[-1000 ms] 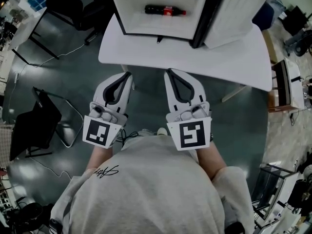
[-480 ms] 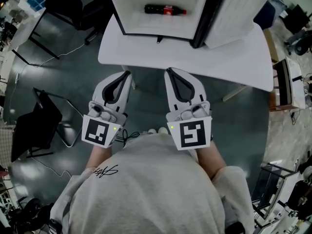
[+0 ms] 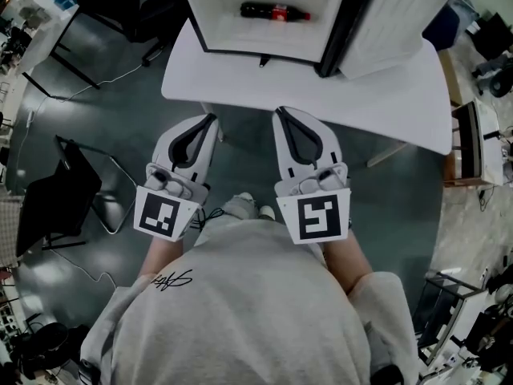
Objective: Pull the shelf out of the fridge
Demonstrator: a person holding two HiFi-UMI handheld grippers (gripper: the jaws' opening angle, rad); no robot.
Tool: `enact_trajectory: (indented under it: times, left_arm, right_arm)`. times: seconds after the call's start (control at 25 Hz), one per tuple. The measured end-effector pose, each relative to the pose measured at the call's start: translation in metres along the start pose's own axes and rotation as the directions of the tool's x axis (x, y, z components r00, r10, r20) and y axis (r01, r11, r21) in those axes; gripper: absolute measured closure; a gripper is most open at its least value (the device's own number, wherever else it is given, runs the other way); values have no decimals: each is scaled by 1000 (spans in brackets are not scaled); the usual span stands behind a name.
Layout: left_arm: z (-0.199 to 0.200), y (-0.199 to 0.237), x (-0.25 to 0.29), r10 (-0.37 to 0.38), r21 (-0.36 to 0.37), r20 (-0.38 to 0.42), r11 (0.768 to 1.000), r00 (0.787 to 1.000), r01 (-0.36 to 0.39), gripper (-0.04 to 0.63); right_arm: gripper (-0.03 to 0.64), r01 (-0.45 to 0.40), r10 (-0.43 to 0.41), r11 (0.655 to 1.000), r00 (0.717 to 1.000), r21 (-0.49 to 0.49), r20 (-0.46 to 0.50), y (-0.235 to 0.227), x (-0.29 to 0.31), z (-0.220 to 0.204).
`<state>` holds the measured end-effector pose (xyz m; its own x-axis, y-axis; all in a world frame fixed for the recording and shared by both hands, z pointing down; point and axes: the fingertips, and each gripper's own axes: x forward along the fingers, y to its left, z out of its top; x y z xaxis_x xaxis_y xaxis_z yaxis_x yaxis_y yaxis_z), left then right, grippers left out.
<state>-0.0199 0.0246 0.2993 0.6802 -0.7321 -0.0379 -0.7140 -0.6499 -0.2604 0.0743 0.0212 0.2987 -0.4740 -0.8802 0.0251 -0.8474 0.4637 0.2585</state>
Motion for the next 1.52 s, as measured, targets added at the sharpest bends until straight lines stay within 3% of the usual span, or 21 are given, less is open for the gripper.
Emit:
enact_trajectory:
  times: [0.48, 1.52]
  left_arm:
    - [-4, 20, 15, 4, 4, 10, 1000, 1000, -4, 591]
    - [-23, 107, 130, -58, -17, 46, 998, 997, 59, 592]
  right_arm:
    - [604, -2, 2, 1000, 1000, -4, 10, -7, 23, -1]
    - [604, 60, -60, 998, 998, -20, -15, -81, 138, -8]
